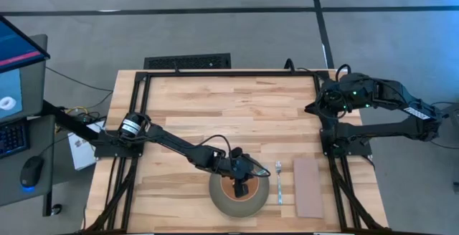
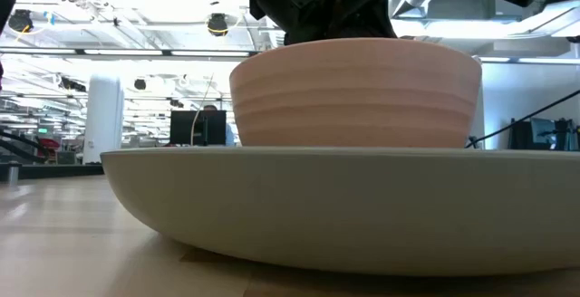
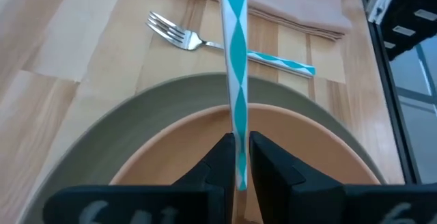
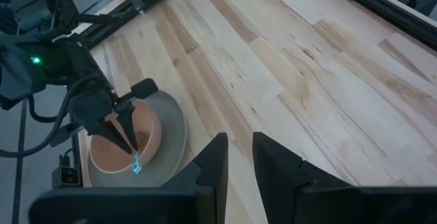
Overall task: Set table place
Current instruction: Put the blue spoon on top of the brown bowl, then return to Home Position
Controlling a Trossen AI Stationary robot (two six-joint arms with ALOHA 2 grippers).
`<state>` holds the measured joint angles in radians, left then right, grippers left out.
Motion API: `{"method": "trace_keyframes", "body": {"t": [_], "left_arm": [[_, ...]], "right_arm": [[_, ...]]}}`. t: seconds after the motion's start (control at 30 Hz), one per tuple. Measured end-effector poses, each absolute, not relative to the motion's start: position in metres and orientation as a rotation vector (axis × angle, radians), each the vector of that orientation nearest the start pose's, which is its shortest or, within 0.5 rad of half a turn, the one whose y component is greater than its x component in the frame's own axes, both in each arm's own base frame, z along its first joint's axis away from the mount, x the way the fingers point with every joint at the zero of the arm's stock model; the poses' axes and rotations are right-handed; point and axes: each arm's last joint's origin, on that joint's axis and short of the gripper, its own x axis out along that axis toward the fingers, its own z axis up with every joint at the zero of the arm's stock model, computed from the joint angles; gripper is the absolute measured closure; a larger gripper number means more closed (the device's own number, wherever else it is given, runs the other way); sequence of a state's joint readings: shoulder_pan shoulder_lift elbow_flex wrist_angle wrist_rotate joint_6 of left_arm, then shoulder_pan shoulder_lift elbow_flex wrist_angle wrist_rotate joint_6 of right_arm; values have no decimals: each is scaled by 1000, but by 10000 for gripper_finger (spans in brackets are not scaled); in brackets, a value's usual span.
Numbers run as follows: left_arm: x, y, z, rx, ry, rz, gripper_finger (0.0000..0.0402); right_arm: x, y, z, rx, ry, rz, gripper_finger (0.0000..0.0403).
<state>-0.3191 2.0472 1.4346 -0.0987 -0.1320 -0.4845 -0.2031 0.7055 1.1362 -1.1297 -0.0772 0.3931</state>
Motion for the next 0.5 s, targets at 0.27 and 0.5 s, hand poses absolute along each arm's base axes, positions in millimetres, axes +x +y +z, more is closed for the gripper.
{"method": "trace_keyframes", "body": {"t": [0.27, 0.5], "left_arm": [[428, -136, 184, -312, 706, 35, 367], [425, -135, 188, -331, 720, 55, 367]], "right_arm": [[89, -16, 369, 475, 662, -256, 310], [89, -16, 369, 475, 662, -256, 310]]}}
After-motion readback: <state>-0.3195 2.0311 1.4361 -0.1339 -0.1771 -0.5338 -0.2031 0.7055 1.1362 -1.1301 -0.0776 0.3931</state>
